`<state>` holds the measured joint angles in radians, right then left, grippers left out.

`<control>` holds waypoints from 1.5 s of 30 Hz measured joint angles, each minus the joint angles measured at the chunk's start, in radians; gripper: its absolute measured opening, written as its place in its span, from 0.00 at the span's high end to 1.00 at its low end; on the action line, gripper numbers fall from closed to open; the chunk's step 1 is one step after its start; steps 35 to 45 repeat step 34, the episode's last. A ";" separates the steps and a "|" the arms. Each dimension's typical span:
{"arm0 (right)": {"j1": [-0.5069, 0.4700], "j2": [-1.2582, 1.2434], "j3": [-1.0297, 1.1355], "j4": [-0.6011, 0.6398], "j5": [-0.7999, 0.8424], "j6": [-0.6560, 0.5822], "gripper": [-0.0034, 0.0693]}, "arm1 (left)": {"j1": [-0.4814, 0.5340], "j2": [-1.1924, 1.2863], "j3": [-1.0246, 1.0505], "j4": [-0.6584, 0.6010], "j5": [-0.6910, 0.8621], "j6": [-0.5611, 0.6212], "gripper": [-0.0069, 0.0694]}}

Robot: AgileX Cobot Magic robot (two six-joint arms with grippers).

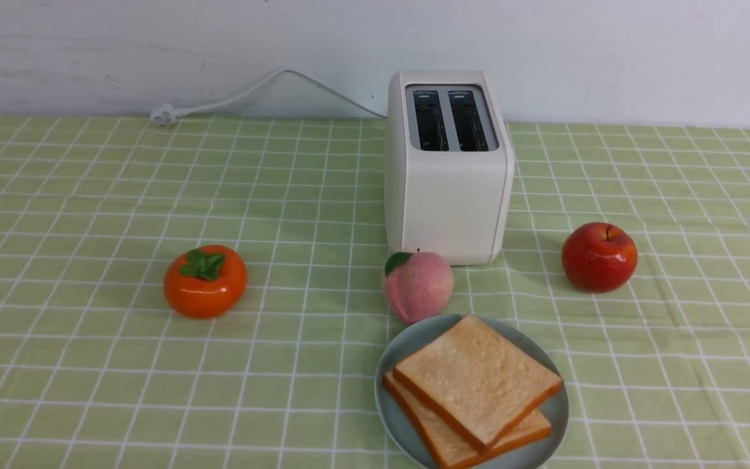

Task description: Take toasted bread from bread machine on green coffee tablecloth place on plate.

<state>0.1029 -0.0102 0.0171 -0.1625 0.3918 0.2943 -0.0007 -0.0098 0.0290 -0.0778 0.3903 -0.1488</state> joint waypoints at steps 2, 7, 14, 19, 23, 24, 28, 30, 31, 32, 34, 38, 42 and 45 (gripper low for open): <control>0.000 0.000 0.000 0.000 0.000 0.000 0.88 | 0.000 0.000 0.000 0.000 0.000 0.000 0.93; 0.000 0.000 0.000 0.000 0.000 0.000 0.87 | 0.000 0.000 0.000 0.000 0.000 0.000 0.93; 0.000 0.000 0.000 0.000 0.000 0.000 0.86 | 0.000 0.000 0.000 0.000 0.000 0.000 0.93; 0.000 0.000 0.000 0.000 0.000 0.000 0.85 | 0.000 0.000 0.000 0.000 0.000 0.000 0.93; 0.000 0.000 0.000 0.000 0.000 0.000 0.84 | 0.000 0.000 0.000 0.000 0.000 0.000 0.93; 0.000 0.000 0.000 0.000 0.000 0.000 0.84 | 0.000 0.000 0.000 0.000 0.000 0.000 0.93; 0.000 0.000 0.000 0.000 0.000 0.000 0.83 | 0.000 0.000 0.000 0.000 0.000 0.000 0.93; 0.000 0.000 0.000 0.000 0.000 0.000 0.83 | 0.000 0.000 0.000 0.000 0.000 0.000 0.93; 0.000 0.000 0.000 0.000 0.000 0.000 0.82 | 0.000 0.000 0.000 0.000 0.000 0.000 0.93; 0.000 0.000 0.000 0.000 0.000 0.000 0.82 | 0.000 0.000 0.000 0.000 0.000 0.000 0.93; 0.000 0.000 0.000 0.000 0.000 0.000 0.82 | 0.000 0.000 0.000 0.000 0.000 0.000 0.93; 0.000 0.000 0.000 0.000 0.000 0.000 0.82 | 0.000 0.000 0.000 0.000 0.000 0.000 0.93; 0.000 0.000 0.000 0.000 0.000 0.000 0.82 | 0.000 0.000 0.000 0.000 0.000 0.000 0.93; 0.000 0.000 0.000 0.000 0.000 0.000 0.82 | 0.000 0.000 0.000 0.000 0.000 0.000 0.93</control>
